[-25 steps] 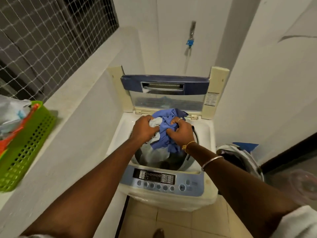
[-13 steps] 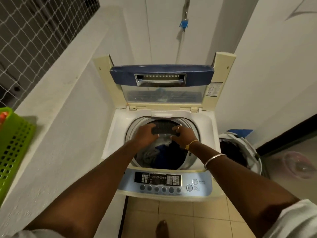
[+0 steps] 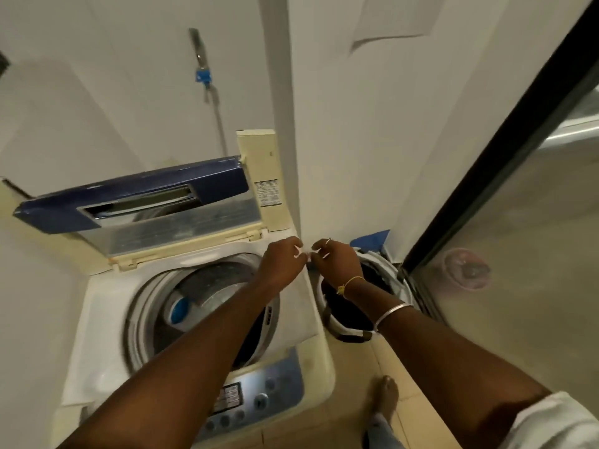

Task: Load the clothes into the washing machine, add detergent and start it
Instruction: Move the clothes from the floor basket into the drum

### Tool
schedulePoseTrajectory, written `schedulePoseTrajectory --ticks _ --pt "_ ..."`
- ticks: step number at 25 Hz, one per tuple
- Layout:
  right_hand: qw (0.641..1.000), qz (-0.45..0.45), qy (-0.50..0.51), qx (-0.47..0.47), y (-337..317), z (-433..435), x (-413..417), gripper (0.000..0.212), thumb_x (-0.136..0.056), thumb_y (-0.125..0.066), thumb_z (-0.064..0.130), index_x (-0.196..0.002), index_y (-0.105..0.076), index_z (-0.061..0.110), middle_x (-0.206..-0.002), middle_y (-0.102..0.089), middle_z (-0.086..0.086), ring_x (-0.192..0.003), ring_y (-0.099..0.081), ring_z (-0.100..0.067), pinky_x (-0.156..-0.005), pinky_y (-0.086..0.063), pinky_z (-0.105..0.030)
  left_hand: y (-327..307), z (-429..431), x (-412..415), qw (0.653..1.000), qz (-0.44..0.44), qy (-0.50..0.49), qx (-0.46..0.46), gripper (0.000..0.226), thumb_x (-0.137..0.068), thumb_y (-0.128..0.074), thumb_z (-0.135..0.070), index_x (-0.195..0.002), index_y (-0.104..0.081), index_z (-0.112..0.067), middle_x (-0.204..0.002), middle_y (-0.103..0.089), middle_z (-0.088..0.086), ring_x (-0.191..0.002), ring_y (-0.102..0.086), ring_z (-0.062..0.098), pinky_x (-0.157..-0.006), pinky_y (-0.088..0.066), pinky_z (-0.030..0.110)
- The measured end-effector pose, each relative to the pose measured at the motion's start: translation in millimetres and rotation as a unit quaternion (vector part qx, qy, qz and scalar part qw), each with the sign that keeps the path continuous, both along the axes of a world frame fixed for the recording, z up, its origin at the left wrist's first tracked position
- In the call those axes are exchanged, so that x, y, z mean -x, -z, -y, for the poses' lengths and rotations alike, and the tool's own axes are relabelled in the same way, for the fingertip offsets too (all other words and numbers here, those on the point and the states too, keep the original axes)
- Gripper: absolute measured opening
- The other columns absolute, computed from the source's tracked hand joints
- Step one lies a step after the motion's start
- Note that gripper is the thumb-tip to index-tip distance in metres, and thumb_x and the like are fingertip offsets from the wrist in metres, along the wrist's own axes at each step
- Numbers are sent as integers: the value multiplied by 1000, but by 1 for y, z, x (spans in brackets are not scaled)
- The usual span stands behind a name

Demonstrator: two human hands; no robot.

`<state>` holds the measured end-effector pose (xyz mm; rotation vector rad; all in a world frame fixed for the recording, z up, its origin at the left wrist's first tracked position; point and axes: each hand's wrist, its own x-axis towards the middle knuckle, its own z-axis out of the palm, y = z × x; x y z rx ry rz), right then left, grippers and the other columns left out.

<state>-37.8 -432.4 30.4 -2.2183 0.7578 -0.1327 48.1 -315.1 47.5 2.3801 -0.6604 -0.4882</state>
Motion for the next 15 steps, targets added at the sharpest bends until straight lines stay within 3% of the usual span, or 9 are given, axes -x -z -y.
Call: schedulePoseTrajectory --ticks 4,7,11,15 --pt "999 -44 3 26 35 108 19 23 -89 -63 28 -108 -71 19 -98 -73 -2 -89 -68 -20 -75 -46 -22 34 103 15 998 -48 24 -28 24 -88 -65 -28 -108 -68 -15 -98 -72 3 -87 -68 18 -80 -58 35" --pt "997 -69 -10 26 80 173 32 21 -88 -64 33 -104 -71 22 -92 -73 -2 -87 -67 -21 -75 -50 -27 78 157 19 997 -47 31 -51 22 -89 -65 -26 -108 -68 -15 -98 -72 1 -85 -64 13 -74 -48 24" --pt "990 -133 -42 -4 152 230 40 27 -87 -65 37 -110 -70 24 -97 -72 -1 -94 -65 -21 -85 -52 -33 153 194 24 990 -96 19 -99 30 -91 -65 -25 -117 -64 -10 -108 -69 6 -102 -64 20 -85 -42 20" --pt "979 -184 -50 -70 237 264 38 36 -84 -68 43 -116 -66 27 -106 -69 3 -99 -65 -19 -87 -52 -31 243 220 17 980 -141 41 -137 36 -92 -64 -26 -124 -59 -11 -116 -66 9 -110 -61 24 -96 -45 29"
